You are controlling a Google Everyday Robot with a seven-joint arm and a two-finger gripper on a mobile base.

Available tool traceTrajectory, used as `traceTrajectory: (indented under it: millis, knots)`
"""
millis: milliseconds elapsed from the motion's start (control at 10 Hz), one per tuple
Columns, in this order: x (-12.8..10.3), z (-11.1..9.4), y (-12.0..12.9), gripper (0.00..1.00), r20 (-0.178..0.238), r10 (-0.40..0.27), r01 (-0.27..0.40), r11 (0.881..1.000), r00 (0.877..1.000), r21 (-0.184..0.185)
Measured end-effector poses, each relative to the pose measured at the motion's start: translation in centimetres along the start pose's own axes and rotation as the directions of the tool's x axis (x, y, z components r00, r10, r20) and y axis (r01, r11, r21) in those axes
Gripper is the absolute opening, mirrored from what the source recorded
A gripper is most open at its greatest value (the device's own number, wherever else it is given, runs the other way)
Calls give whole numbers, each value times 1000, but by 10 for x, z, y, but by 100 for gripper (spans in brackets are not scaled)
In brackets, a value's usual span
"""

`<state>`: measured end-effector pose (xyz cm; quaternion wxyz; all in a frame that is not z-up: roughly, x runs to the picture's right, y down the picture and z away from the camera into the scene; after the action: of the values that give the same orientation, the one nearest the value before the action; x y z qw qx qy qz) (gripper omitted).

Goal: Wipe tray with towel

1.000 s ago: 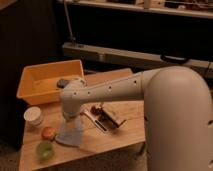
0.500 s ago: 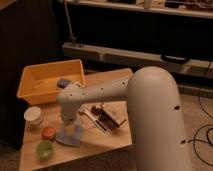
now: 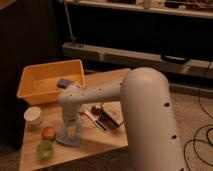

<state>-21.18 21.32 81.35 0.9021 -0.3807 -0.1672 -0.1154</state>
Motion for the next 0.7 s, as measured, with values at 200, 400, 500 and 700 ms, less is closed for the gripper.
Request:
traceTrajectory:
  millis: [200,400,500,700]
  knots:
    - [0,4,0,49,-10,3,-3,1000,1000,-10]
    - [-1,2,-1,29,-23,18,-19,1000,1000,-13]
    - [-2,2,-1,18,-36,33,-34,999,999,-17]
    - [-6,-2,-2,2,-50,54,-55,998,997,-16]
